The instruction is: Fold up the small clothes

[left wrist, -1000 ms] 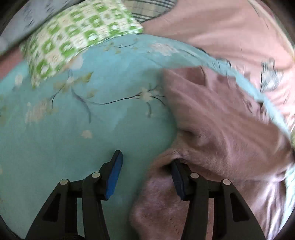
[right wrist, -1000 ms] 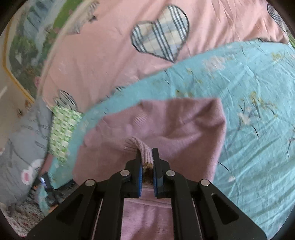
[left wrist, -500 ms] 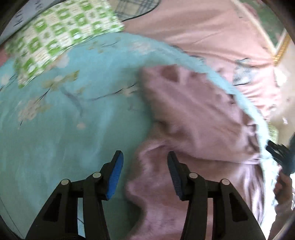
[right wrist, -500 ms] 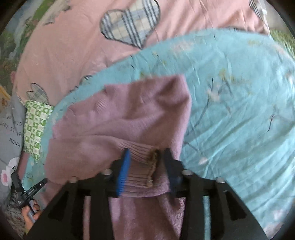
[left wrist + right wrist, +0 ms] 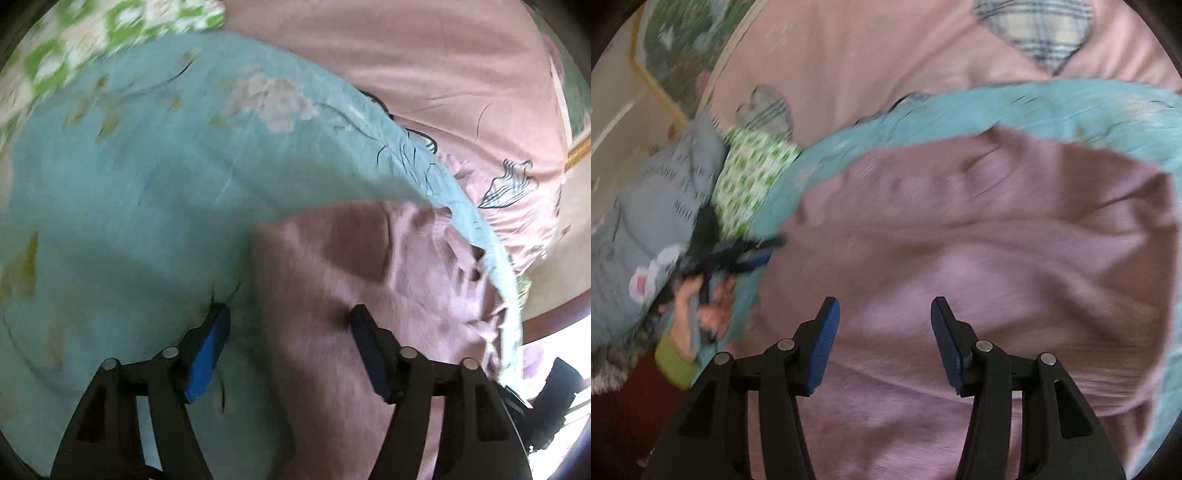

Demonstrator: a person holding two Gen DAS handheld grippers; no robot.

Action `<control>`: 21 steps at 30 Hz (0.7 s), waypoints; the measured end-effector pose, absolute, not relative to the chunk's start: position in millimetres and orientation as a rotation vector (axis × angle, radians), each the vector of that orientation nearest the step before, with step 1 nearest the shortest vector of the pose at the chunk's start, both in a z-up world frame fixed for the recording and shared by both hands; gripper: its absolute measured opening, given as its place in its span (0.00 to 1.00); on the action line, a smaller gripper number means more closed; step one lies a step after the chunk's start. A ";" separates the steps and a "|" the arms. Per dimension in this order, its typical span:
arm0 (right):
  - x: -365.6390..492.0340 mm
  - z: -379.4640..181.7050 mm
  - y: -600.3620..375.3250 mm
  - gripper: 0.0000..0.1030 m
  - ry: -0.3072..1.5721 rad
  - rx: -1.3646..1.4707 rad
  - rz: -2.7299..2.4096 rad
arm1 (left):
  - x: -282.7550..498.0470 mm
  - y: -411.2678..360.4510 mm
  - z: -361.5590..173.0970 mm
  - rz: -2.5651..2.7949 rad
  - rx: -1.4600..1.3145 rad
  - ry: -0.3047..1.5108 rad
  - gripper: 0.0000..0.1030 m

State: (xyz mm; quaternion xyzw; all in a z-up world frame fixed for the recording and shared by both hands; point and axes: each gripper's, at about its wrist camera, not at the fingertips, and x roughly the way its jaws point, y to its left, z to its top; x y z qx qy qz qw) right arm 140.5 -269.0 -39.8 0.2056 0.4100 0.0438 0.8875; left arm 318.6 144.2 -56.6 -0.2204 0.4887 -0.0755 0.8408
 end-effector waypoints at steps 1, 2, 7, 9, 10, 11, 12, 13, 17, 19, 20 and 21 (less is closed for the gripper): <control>142.6 -47.0 -265.0 0.51 0.867 0.420 0.095 | 323.6 138.4 -53.5 -0.188 -0.439 1.017 0.05; 145.4 -53.7 -262.8 0.51 0.879 0.417 0.097 | 328.7 133.2 -50.6 -0.199 -0.406 1.012 0.07; 151.8 -66.4 -275.1 0.51 0.879 0.430 0.030 | 357.7 129.5 -12.4 -0.145 -0.308 0.862 0.05; 151.8 -70.0 -283.9 0.51 0.870 0.449 -0.005 | 371.1 120.2 -19.3 -0.104 -0.227 0.884 0.05; 152.9 -74.6 -287.4 0.51 0.877 0.460 -0.023 | 375.6 111.8 -27.9 -0.076 -0.159 0.911 0.05; 152.2 -78.2 -291.4 0.51 0.872 0.489 -0.019 | 377.2 105.0 -36.5 -0.051 -0.099 0.926 0.05; 149.6 -77.7 -293.9 0.51 0.859 0.509 -0.012 | 376.3 102.3 -38.7 -0.045 -0.078 0.918 0.05; 146.7 -75.4 -295.3 0.51 0.851 0.522 -0.011 | 372.2 102.5 -38.5 -0.044 -0.066 0.899 0.07; 122.8 -54.8 -296.3 0.51 0.821 0.520 -0.028 | 350.6 113.6 -26.4 -0.030 -0.096 0.917 0.20; 100.4 -41.7 -300.4 0.51 0.790 0.533 -0.048 | 323.9 117.3 -15.6 -0.036 -0.112 0.915 0.25; 90.2 -36.2 -302.4 0.51 0.776 0.541 -0.058 | 309.2 116.7 -11.3 -0.044 -0.126 0.917 0.29; 80.8 -31.0 -304.4 0.51 0.762 0.547 -0.069 | 298.3 117.7 -8.3 -0.052 -0.139 0.918 0.33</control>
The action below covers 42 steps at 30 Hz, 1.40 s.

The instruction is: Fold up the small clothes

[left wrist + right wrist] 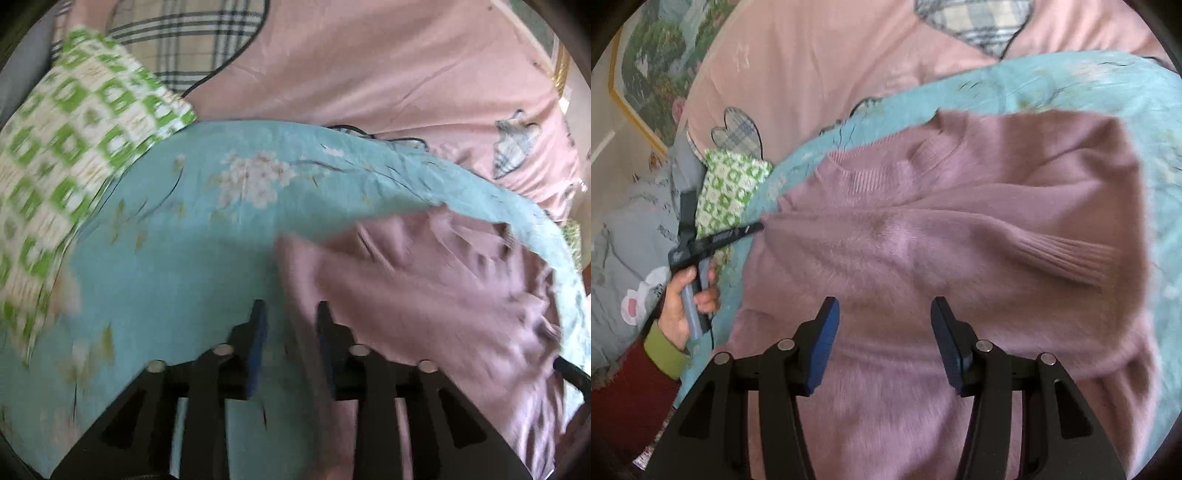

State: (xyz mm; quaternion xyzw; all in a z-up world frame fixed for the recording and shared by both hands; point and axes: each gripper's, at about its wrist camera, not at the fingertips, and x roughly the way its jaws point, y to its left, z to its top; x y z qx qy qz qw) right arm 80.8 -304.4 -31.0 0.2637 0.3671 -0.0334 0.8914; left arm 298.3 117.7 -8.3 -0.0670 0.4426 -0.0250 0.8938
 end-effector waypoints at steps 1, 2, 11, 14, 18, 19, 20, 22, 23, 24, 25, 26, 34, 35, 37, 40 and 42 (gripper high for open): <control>65.0 -25.1 -307.3 0.51 0.743 0.554 -0.088 | 283.1 118.7 -3.3 -0.064 -0.159 0.915 0.36; 55.7 -20.7 -309.0 0.51 0.732 0.560 -0.101 | 266.1 118.1 -1.1 -0.076 -0.178 0.910 0.38; -26.3 -12.8 -306.9 0.51 0.708 0.591 -0.202 | 113.5 104.5 -18.9 -0.113 -0.279 0.964 0.60; -50.3 -15.2 -302.3 0.51 0.699 0.601 -0.224 | 83.7 99.3 -31.3 -0.121 -0.286 1.013 0.62; -75.4 -18.6 -292.5 0.52 0.688 0.613 -0.237 | 48.4 91.7 -40.5 -0.111 -0.280 1.046 0.62; -81.5 -19.7 -288.3 0.52 0.693 0.604 -0.242 | 39.3 88.2 -40.5 -0.100 -0.274 1.046 0.62; -85.8 -20.6 -284.9 0.52 0.694 0.602 -0.242 | 33.6 87.0 -41.0 -0.099 -0.271 1.046 0.63; -95.4 -22.6 -277.2 0.52 0.696 0.601 -0.238 | 23.1 79.7 -42.0 -0.103 -0.258 1.056 0.67; -99.4 -23.8 -274.0 0.52 0.698 0.601 -0.238 | 21.2 75.6 -43.0 -0.107 -0.256 1.066 0.67; -103.2 -24.8 -271.0 0.52 0.700 0.599 -0.238 | 18.1 69.6 -45.2 -0.118 -0.247 1.082 0.67; -107.6 -25.9 -266.9 0.52 0.703 0.593 -0.241 | 15.8 63.3 -48.0 -0.120 -0.230 1.102 0.68; -112.7 -27.0 -263.2 0.52 0.707 0.584 -0.245 | 14.5 59.9 -50.0 -0.119 -0.218 1.112 0.68; -163.2 -31.1 -250.6 0.54 0.692 0.586 -0.268 | -0.7 39.2 -68.8 -0.112 -0.114 1.110 0.66; -169.2 -32.3 -249.8 0.55 0.695 0.583 -0.269 | -3.1 41.4 -69.4 -0.120 -0.118 1.103 0.65; -184.1 -36.8 -247.6 0.57 0.707 0.572 -0.273 | -9.7 45.9 -69.6 -0.139 -0.126 1.082 0.51; -198.8 -47.7 -243.5 0.58 0.735 0.582 -0.261 | -24.3 54.3 -69.5 -0.208 -0.136 1.051 0.15; -203.9 -58.5 -239.0 0.58 0.766 0.589 -0.224 | -35.6 62.1 -69.6 -0.260 -0.169 1.048 0.11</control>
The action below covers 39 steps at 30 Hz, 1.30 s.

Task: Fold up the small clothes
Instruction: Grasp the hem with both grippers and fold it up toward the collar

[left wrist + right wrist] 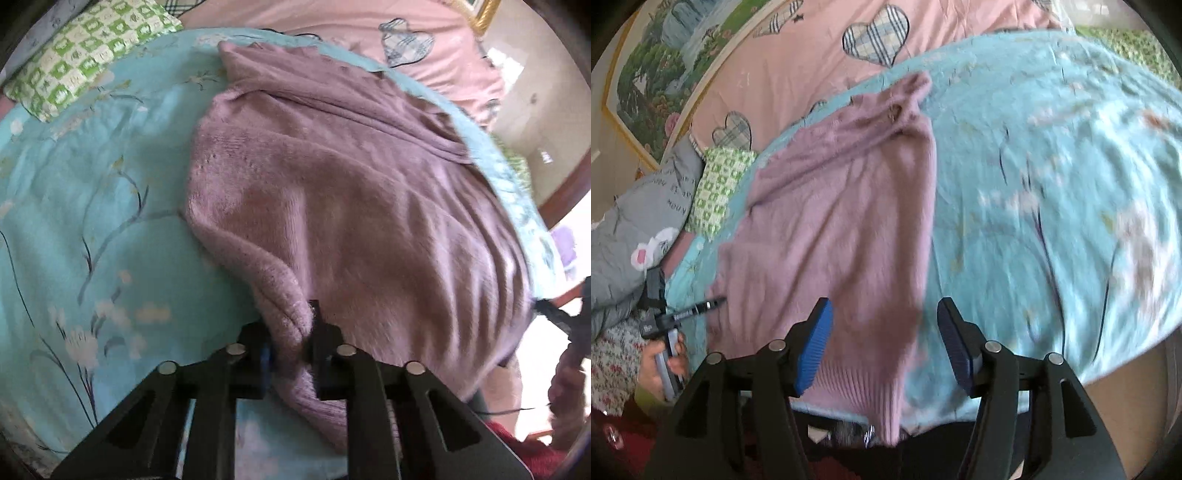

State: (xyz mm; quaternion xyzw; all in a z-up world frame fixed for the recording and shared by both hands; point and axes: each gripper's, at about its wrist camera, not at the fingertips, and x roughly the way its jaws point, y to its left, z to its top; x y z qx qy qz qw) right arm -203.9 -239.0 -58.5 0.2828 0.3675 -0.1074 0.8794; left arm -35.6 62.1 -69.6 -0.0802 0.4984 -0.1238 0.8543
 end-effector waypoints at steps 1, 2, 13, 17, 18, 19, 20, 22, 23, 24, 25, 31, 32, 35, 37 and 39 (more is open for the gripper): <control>-205.4 -64.5 -234.0 0.58 0.783 0.582 -0.195 | -42.3 65.5 -69.2 -0.277 -0.180 1.046 0.10; -206.2 -67.4 -231.2 0.58 0.791 0.573 -0.173 | -49.1 67.7 -68.7 -0.293 -0.191 1.045 0.10; -197.5 -87.4 -225.2 0.58 0.760 0.621 0.040 | -83.3 88.7 -79.9 -0.382 -0.338 1.075 0.40; -197.1 -91.3 -227.3 0.47 0.741 0.632 0.045 | -82.0 73.8 -78.8 -0.364 -0.236 1.060 0.36; -197.6 -92.8 -227.1 0.30 0.748 0.628 0.026 | -82.1 72.9 -78.2 -0.358 -0.214 1.056 0.20; -199.9 -95.6 -228.8 0.18 0.761 0.637 -0.001 | -81.5 74.1 -78.5 -0.362 -0.201 1.057 0.12; -201.7 -99.6 -231.8 0.08 0.773 0.661 -0.008 | -82.6 77.2 -78.8 -0.376 -0.207 1.059 0.10; -212.2 -99.5 -235.3 0.07 0.753 0.696 0.005 | -87.8 85.4 -77.5 -0.384 -0.209 1.051 0.06; -217.4 -98.2 -235.9 0.07 0.749 0.708 0.014 | -91.8 88.0 -75.7 -0.387 -0.204 1.039 0.05; -223.2 -96.2 -237.0 0.07 0.743 0.728 0.030 | -98.4 90.6 -73.7 -0.395 -0.201 1.019 0.05; -232.4 -93.7 -239.4 0.07 0.728 0.751 0.054 | -103.5 93.0 -73.9 -0.407 -0.206 1.008 0.04; -242.8 -89.0 -254.9 0.07 0.617 0.881 0.156 | -106.8 100.8 -71.1 -0.461 -0.300 0.950 0.04; -240.4 -85.1 -255.1 0.07 0.595 0.884 0.177 | -107.5 102.7 -64.7 -0.472 -0.315 0.919 0.04; -229.4 -66.9 -255.8 0.07 0.541 0.874 0.238 | -105.8 110.1 -40.9 -0.497 -0.350 0.824 0.04; -220.5 -51.8 -258.8 0.07 0.509 0.857 0.262 | -98.6 115.9 -25.5 -0.508 -0.392 0.767 0.04; -211.6 -34.7 -266.1 0.07 0.470 0.839 0.278 | -86.6 122.4 -12.3 -0.506 -0.432 0.718 0.04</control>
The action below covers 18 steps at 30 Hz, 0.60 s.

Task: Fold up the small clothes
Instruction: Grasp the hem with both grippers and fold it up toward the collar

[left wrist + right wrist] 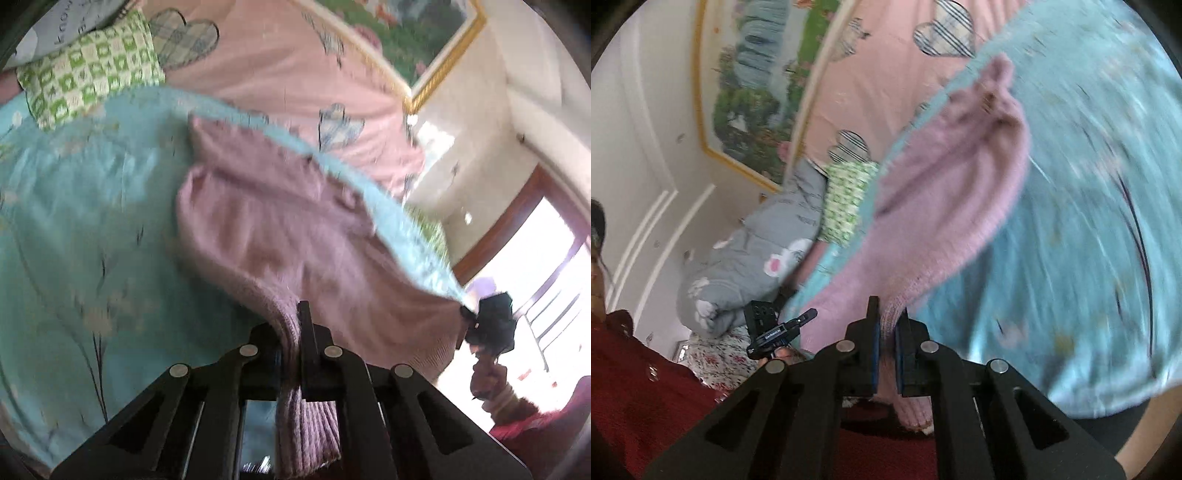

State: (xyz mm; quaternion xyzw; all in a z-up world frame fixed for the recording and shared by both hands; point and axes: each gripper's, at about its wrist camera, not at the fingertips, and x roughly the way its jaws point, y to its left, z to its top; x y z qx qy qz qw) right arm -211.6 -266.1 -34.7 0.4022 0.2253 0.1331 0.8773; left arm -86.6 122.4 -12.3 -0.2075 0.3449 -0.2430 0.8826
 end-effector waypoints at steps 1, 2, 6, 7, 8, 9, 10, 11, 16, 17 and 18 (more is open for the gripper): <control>-206.7 -24.3 -271.8 0.07 0.438 0.832 0.288 | -79.5 124.5 -6.2 -0.500 -0.445 0.694 0.04; -202.3 -17.5 -276.0 0.07 0.417 0.829 0.294 | -71.9 126.8 -0.9 -0.497 -0.459 0.670 0.04; -174.2 8.7 -297.0 0.07 0.348 0.810 0.297 | -29.5 128.7 17.5 -0.475 -0.497 0.598 0.04; -161.5 15.5 -306.0 0.07 0.334 0.809 0.286 | -15.4 126.7 22.1 -0.466 -0.495 0.587 0.03; -152.9 19.1 -311.3 0.07 0.324 0.810 0.277 | -5.5 125.2 25.0 -0.460 -0.494 0.582 0.03; -140.0 24.1 -320.6 0.07 0.313 0.810 0.263 | 9.7 123.2 29.4 -0.455 -0.492 0.575 0.03; -129.3 28.2 -328.7 0.07 0.309 0.806 0.245 | 21.8 121.6 33.2 -0.453 -0.489 0.569 0.03; -118.9 31.3 -335.7 0.07 0.308 0.802 0.228 | 34.3 119.0 37.2 -0.449 -0.485 0.567 0.03; -55.4 37.5 -381.5 0.07 0.311 0.843 0.129 | 111.0 105.5 45.4 -0.423 -0.473 0.579 0.03; -44.4 36.8 -388.7 0.07 0.320 0.848 0.116 | 127.7 103.7 44.4 -0.415 -0.480 0.588 0.03; -33.1 35.5 -396.0 0.07 0.331 0.853 0.101 | 145.1 102.0 42.8 -0.405 -0.484 0.597 0.03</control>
